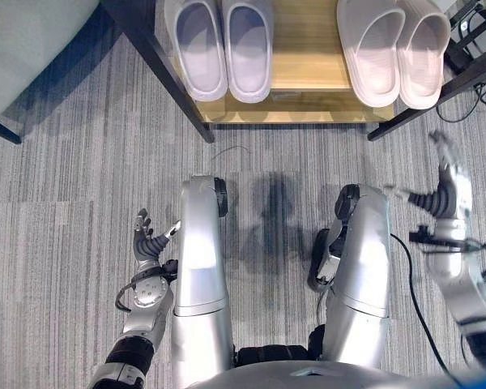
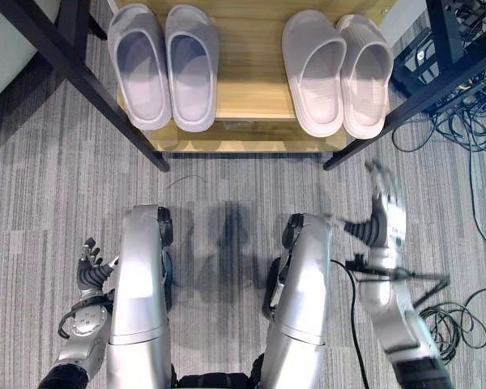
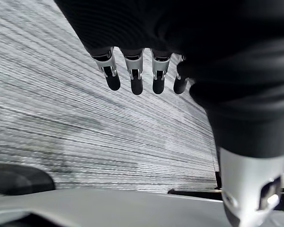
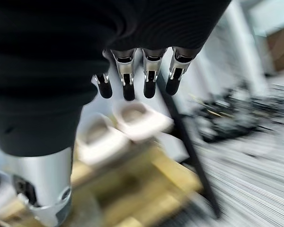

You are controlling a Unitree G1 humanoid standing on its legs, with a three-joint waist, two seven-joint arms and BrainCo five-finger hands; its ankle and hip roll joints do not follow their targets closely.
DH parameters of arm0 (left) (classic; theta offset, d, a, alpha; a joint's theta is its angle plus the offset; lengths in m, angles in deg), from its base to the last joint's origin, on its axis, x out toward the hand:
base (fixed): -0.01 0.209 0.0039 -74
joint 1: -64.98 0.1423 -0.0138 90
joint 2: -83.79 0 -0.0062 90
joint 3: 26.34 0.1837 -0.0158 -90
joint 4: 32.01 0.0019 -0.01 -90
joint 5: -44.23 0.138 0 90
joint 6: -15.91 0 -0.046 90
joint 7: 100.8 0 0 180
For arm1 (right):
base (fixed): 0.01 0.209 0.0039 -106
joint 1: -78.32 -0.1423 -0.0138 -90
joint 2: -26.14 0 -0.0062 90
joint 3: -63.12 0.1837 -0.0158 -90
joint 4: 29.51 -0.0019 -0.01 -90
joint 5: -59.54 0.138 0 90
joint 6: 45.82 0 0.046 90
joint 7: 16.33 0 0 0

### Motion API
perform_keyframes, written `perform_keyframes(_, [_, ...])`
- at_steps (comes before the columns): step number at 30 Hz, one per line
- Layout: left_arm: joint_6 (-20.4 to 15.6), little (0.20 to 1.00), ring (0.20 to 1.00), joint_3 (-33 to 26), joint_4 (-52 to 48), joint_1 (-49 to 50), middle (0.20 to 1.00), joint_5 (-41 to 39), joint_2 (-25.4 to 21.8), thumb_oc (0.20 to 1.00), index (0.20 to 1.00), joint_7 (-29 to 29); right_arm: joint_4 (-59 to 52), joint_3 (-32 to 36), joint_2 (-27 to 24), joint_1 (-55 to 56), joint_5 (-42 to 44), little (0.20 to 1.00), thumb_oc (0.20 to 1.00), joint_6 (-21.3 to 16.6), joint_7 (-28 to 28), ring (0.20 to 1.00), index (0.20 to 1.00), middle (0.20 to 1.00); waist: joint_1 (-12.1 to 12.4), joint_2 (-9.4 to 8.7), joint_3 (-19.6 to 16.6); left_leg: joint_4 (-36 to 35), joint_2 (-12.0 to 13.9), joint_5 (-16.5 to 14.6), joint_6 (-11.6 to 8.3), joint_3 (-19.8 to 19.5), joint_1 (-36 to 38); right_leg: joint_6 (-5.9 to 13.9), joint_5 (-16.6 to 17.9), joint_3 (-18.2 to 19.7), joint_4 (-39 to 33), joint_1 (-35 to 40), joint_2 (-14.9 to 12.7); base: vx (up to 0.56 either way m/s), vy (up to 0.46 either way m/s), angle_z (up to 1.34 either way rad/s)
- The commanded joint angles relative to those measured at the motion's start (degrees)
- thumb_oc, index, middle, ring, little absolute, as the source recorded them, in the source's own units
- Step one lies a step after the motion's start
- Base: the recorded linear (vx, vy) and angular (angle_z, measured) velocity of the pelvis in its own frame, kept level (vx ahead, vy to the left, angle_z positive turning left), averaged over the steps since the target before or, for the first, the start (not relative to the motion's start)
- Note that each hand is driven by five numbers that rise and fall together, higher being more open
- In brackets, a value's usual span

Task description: Arrange the slippers neatly on the shoe rack.

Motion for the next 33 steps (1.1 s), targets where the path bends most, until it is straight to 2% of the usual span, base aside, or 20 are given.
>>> perform_keyframes(1, [-2.23, 1.000, 1.000, -0.81, 1.81, 0.99, 1.000, 2.53, -1.49, 1.000, 1.000, -1.47, 3.85, 4.74, -1.11, -6.22, 4.93, 1.000, 1.000, -0.72, -3.93, 1.000, 1.000, 1.000, 3.30, 0.77, -3.21, -11.88, -2.30, 7.60, -0.42, -8.13, -4.05, -0.71, 10.20, 4.63, -8.98, 4.01, -1.53, -0.05, 0.027, -0.12])
perform_keyframes(4, [-2.38, 1.000, 1.000, -1.72, 6.01, 1.34, 1.000, 0.17, -1.12, 1.000, 1.000, 0.64, 15.50, 5.30, 2.69, -4.95, 11.74, 1.000, 1.000, -0.91, -4.43, 1.000, 1.000, 1.000, 2.43, 1.61, -8.82, -21.97, -0.04, 12.73, 0.10, -8.09, -2.54, 0.12, 11.87, 0.15, -18.31, 5.74, -3.49, -0.03, -0.029, 0.10])
perform_keyframes(5, [-1.74, 1.000, 1.000, -1.71, 10.46, 1.00, 1.000, -0.67, -0.59, 1.000, 1.000, 2.38, 23.81, 5.33, 4.49, -5.71, 16.35, 1.000, 1.000, -1.78, -4.10, 1.000, 1.000, 1.000, 2.01, 1.73, -9.55, -31.12, 2.09, 15.99, 0.63, -6.26, 4.23, -0.30, 13.18, -3.46, -27.03, 11.76, -4.66, -0.09, -0.060, 0.15])
perform_keyframes(7, [-0.76, 1.000, 1.000, -1.00, 15.49, 0.34, 1.000, 1.24, -0.21, 1.000, 1.000, 3.04, 34.01, 4.31, 6.06, -6.59, 19.38, 1.000, 1.000, -2.10, -3.45, 1.000, 1.000, 1.000, 1.82, 1.82, -10.06, -39.62, 3.35, 18.68, 0.77, -4.30, 11.59, 0.20, 14.58, -5.98, -34.96, 18.40, -5.01, -0.06, -0.068, 0.16])
perform_keyframes(8, [0.17, 1.000, 1.000, 0.12, 19.24, -0.50, 1.000, 1.95, 0.39, 1.000, 1.000, 3.99, 42.84, 3.28, 7.61, -7.39, 23.76, 1.000, 1.000, -2.52, -1.32, 1.000, 1.000, 1.000, 1.75, 1.86, -10.95, -48.13, 4.20, 21.59, 0.70, -2.38, 18.65, 0.63, 16.30, -8.21, -43.73, 24.76, -5.31, -0.01, -0.067, 0.11])
perform_keyframes(10, [1.14, 1.000, 1.000, 0.82, 23.57, -1.13, 1.000, 2.66, 1.28, 1.000, 1.000, 4.78, 51.48, 2.90, 9.00, -7.89, 28.03, 1.000, 1.000, -2.76, 1.30, 1.000, 1.000, 1.000, 1.63, 1.83, -11.29, -54.78, 4.16, 23.70, 0.74, -1.24, 25.54, 0.53, 17.38, -10.51, -51.43, 31.66, -5.02, 0.06, -0.050, 0.07])
perform_keyframes(11, [2.37, 1.000, 1.000, 1.04, 27.66, -0.97, 1.000, 3.56, 2.41, 1.000, 1.000, 5.97, 58.29, 3.60, 10.15, -7.57, 31.32, 1.000, 1.000, -2.41, 3.88, 1.000, 1.000, 1.000, 1.60, 2.08, -12.90, -62.49, 4.39, 25.69, 0.89, -0.07, 32.80, 1.40, 19.19, -12.53, -58.52, 38.26, -4.70, 0.14, -0.025, 0.07])
perform_keyframes(13, [3.99, 1.000, 1.000, 1.03, 31.30, -0.21, 1.000, 4.37, 3.79, 1.000, 1.000, 7.47, 62.74, 4.44, 11.04, -6.92, 34.17, 1.000, 1.000, -2.10, 6.37, 1.000, 1.000, 1.000, 1.77, 2.14, -14.23, -70.54, 4.46, 27.74, 1.03, 0.96, 40.74, 2.33, 21.50, -14.46, -65.40, 45.23, -3.99, 0.18, 0.010, -0.04])
perform_keyframes(14, [4.63, 1.000, 1.000, 0.92, 32.59, 0.32, 1.000, 4.79, 4.44, 1.000, 1.000, 8.39, 64.62, 4.68, 11.24, -6.69, 34.78, 1.000, 1.000, -1.60, 7.39, 1.000, 1.000, 1.000, 2.01, 2.40, -14.83, -74.80, 4.40, 28.93, 1.11, 1.54, 45.01, 3.09, 23.23, -15.59, -69.30, 49.31, -3.54, 0.23, 0.031, -0.11])
perform_keyframes(15, [6.45, 1.000, 1.000, 1.86, 35.27, 1.43, 1.000, 8.50, 5.61, 1.000, 1.000, 10.14, 68.30, 4.29, 11.61, -6.17, 33.67, 1.000, 1.000, -0.34, 8.61, 1.000, 1.000, 1.000, 1.93, 2.94, -17.17, -83.98, 3.99, 33.77, 1.01, 2.42, 52.55, 3.42, 27.80, -17.26, -78.34, 57.13, -2.87, 0.26, 0.032, -0.07])
perform_keyframes(18, [8.50, 1.000, 1.000, 3.23, 38.11, 3.30, 1.000, 14.87, 6.74, 1.000, 1.000, 10.69, 71.04, 3.59, 12.41, -4.50, 32.15, 1.000, 1.000, 0.84, 10.93, 1.000, 1.000, 1.000, 1.96, 3.73, -19.78, -95.89, 3.93, 38.53, 0.43, 4.23, 63.98, 4.80, 32.44, -19.17, -90.05, 68.84, -1.78, 0.28, 0.010, -0.07])
perform_keyframes(19, [9.39, 1.000, 1.000, 1.59, 40.33, 3.79, 1.000, 14.45, 7.38, 1.000, 1.000, 11.31, 72.03, 2.99, 13.09, -3.06, 31.68, 1.000, 1.000, 1.55, 12.91, 1.000, 1.000, 1.000, 1.65, 4.38, -22.05, -103.51, 3.92, 42.18, -0.02, 4.99, 70.02, 5.86, 36.83, -19.74, -97.16, 73.96, -0.98, 0.29, -0.014, -0.11])
perform_keyframes(22, [10.14, 1.000, 1.000, 1.14, 41.94, 4.27, 1.000, 15.42, 8.00, 1.000, 1.000, 11.30, 73.06, 3.81, 14.18, -1.63, 34.15, 1.000, 1.000, 1.93, 15.42, 1.000, 1.000, 1.000, 0.97, 5.08, -24.73, -112.87, 3.13, 45.57, -0.24, 6.50, 78.64, 6.89, 42.25, -20.43, -106.00, 80.83, 0.50, 0.22, -0.017, -0.07])
perform_keyframes(24, [10.30, 1.000, 1.000, 2.47, 42.09, 4.38, 1.000, 17.60, 8.25, 1.000, 1.000, 11.13, 73.45, 3.37, 14.57, -1.35, 34.38, 1.000, 1.000, 2.01, 16.49, 1.000, 1.000, 1.000, 0.62, 5.50, -26.27, -117.10, 3.01, 46.20, 0.01, 7.89, 82.45, 7.21, 43.23, -20.24, -110.81, 84.13, 1.52, 0.15, -0.022, -0.01])
perform_keyframes(26, [11.25, 1.000, 1.000, 3.23, 42.66, 3.39, 1.000, 18.84, 8.47, 1.000, 1.000, 11.94, 74.15, 2.75, 14.71, -1.77, 34.47, 1.000, 1.000, 2.54, 17.97, 1.000, 1.000, 1.000, 0.44, 5.94, -28.41, -121.55, 2.78, 46.37, 0.33, 9.07, 86.58, 7.52, 43.85, -20.33, -115.13, 87.71, 2.11, 0.13, -0.022, -0.09])
perform_keyframes(28, [11.47, 1.000, 1.000, 3.54, 42.40, 2.96, 1.000, 18.35, 8.77, 1.000, 1.000, 12.34, 74.12, 2.31, 15.08, -1.23, 35.07, 1.000, 1.000, 2.78, 19.03, 1.000, 1.000, 1.000, 0.38, 6.08, -29.24, -122.85, 2.65, 46.40, 0.38, 9.40, 88.41, 7.61, 44.27, -20.69, -116.89, 89.54, 2.31, 0.07, -0.024, -0.18])
perform_keyframes(33, [12.49, 1.000, 1.000, 4.20, 42.85, 1.97, 1.000, 18.76, 9.59, 1.000, 1.000, 14.63, 74.09, 1.48, 16.12, -1.08, 35.24, 1.000, 1.000, 3.58, 20.96, 1.000, 1.000, 1.000, -0.12, 6.24, -30.01, -123.80, 2.40, 44.93, 0.79, 10.42, 91.92, 7.43, 42.83, -20.12, -117.96, 92.84, 2.47, 0.04, -0.022, -0.07])
